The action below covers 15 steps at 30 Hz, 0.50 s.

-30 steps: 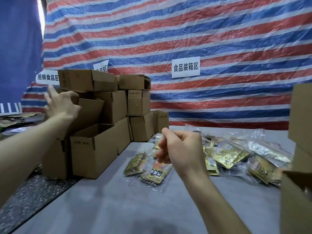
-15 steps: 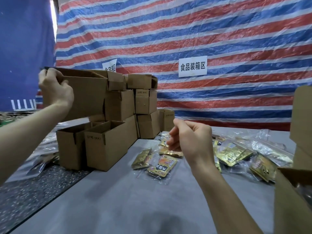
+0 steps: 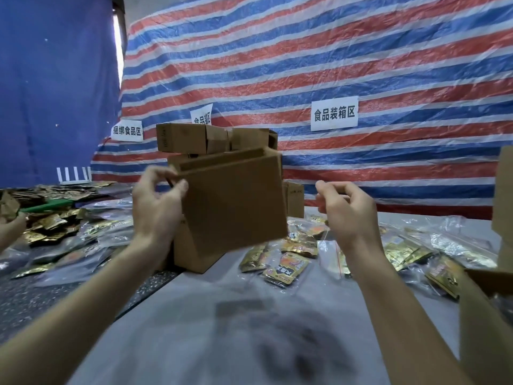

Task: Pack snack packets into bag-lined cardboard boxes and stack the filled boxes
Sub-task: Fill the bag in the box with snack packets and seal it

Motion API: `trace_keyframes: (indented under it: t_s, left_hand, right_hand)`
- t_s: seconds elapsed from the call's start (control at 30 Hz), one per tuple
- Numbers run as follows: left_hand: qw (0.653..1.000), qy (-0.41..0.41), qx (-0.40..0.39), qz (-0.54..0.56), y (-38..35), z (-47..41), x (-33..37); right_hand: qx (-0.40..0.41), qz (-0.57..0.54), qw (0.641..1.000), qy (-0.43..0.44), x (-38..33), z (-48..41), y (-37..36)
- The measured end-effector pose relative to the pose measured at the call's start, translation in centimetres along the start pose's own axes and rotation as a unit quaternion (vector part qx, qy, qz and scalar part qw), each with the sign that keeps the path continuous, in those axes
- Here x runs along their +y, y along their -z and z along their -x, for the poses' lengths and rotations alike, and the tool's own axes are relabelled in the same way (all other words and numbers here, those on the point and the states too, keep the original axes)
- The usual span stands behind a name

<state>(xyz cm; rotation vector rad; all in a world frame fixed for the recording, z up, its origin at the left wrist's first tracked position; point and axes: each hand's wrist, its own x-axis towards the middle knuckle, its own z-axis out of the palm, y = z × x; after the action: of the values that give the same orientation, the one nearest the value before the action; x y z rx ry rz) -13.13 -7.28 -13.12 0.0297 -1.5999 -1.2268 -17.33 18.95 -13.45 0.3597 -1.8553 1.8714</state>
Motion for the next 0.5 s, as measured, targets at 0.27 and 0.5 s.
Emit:
trace_keyframes:
  t_s: [0.27, 0.5]
  left_hand:
    - [0.989, 0.089, -0.109, 0.052, -1.4, 10.7, -5.1]
    - [0.964, 0.032, -0.259, 0.052, -1.7, 11.0, -8.9]
  right_hand:
    - [-0.100, 0.184, 0.968, -0.135, 1.1, -0.3, 0.4]
    - [-0.163, 0.338, 0.915, -0.147, 3.4, -0.7, 0.7]
